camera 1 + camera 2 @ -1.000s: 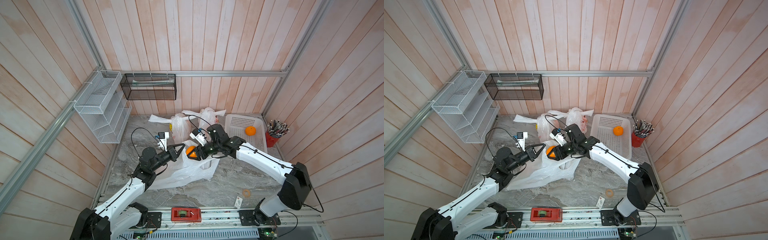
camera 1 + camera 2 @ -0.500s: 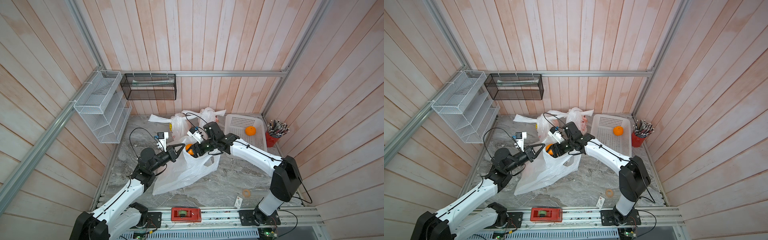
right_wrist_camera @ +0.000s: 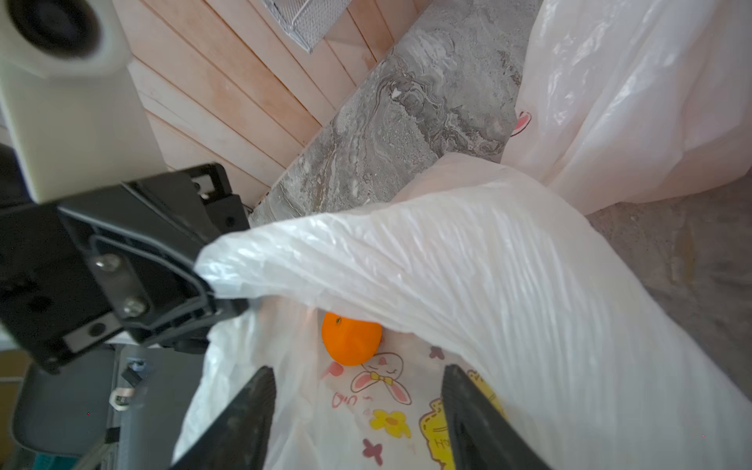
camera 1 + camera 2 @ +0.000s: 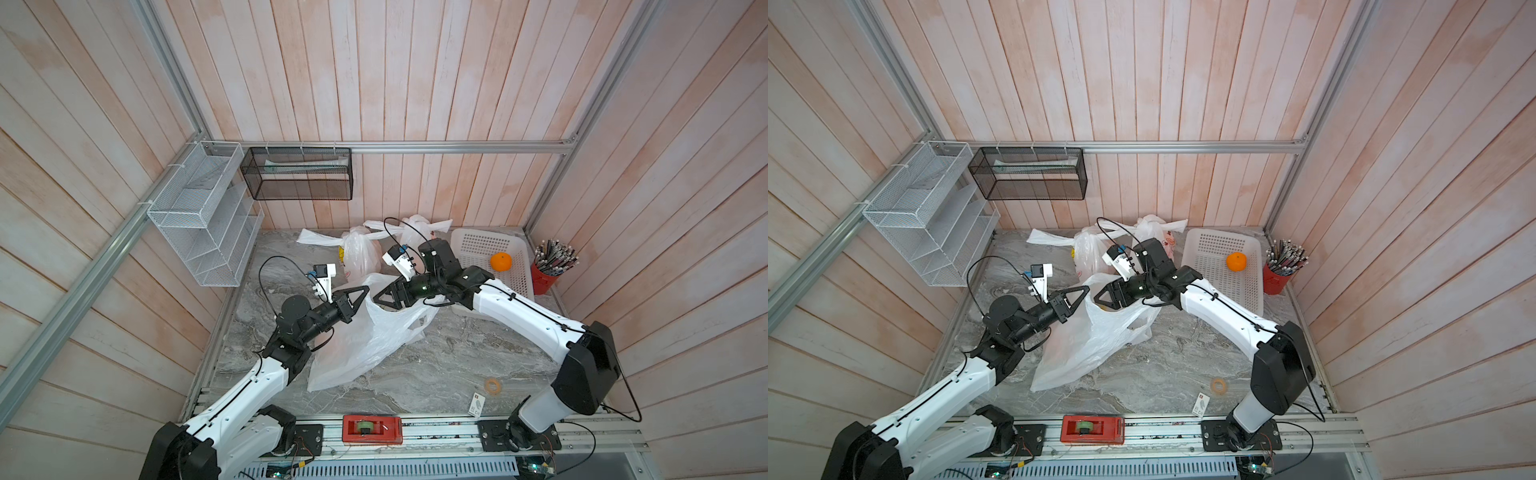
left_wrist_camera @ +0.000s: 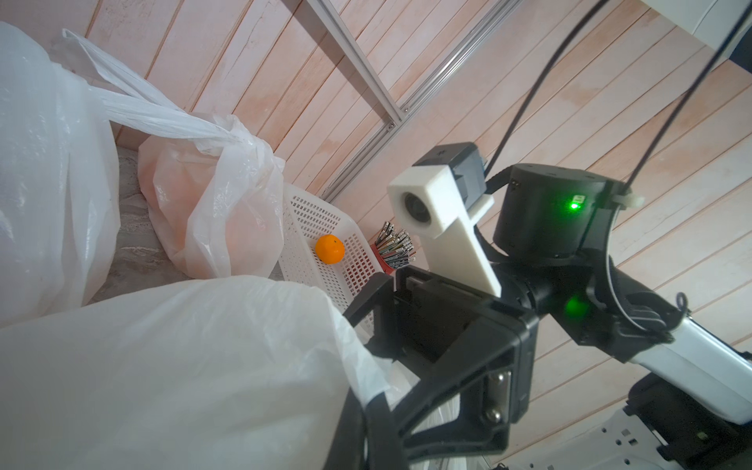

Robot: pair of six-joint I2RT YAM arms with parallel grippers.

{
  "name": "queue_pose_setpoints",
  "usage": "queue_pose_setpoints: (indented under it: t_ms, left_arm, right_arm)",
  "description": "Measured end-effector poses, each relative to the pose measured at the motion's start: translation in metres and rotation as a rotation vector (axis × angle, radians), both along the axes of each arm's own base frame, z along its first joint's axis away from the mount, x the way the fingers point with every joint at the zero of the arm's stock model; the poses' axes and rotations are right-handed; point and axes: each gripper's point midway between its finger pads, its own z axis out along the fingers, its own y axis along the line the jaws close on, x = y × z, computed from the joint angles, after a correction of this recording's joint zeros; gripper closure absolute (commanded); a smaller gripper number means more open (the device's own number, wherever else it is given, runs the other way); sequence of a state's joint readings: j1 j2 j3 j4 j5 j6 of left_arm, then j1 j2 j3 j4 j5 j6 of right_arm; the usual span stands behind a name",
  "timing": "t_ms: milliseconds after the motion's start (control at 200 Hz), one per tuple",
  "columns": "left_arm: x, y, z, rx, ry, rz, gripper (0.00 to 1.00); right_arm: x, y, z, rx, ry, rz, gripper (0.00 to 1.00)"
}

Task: Place the oranges into plastic bags & tie knots
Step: Place the orange in the plastic bag, then pick up the orange from the basket.

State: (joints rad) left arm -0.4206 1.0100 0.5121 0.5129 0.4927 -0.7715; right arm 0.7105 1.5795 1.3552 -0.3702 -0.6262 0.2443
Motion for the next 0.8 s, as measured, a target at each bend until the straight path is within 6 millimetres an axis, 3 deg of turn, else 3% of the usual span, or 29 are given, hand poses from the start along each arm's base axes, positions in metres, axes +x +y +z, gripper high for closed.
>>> queue_pose_setpoints:
  t_ms: [285,430,525,625,730,800]
  left_arm:
    - [0.006,-0.004,-0.02,0.019,0.045,-0.01,1.0]
    - [0.006,-0.005,-0.02,0.017,0.041,-0.012,1.0]
    - [0.007,-0.005,-0.019,0.016,0.039,-0.011,1.0]
    - [0.007,-0.004,-0.019,0.016,0.038,-0.008,1.0]
    - [0.007,-0.004,-0.019,0.017,0.039,-0.008,1.0]
    - [0.007,-0.004,-0.019,0.017,0.038,-0.006,1.0]
  right_arm:
    - [0.004,-0.008,0.018,0.047,-0.023,-0.031,0.47]
    - [0.017,-0.033,0.036,0.079,-0.063,-0.107,0.32]
    - [0.048,-0.079,0.053,0.082,-0.126,-0.258,0.24]
    - [0.094,-0.154,0.058,0.03,-0.189,-0.498,0.16]
    - [0.133,-0.235,0.032,-0.117,-0.2,-0.749,0.02]
    - [0.15,-0.274,0.006,-0.228,-0.183,-0.856,0.02]
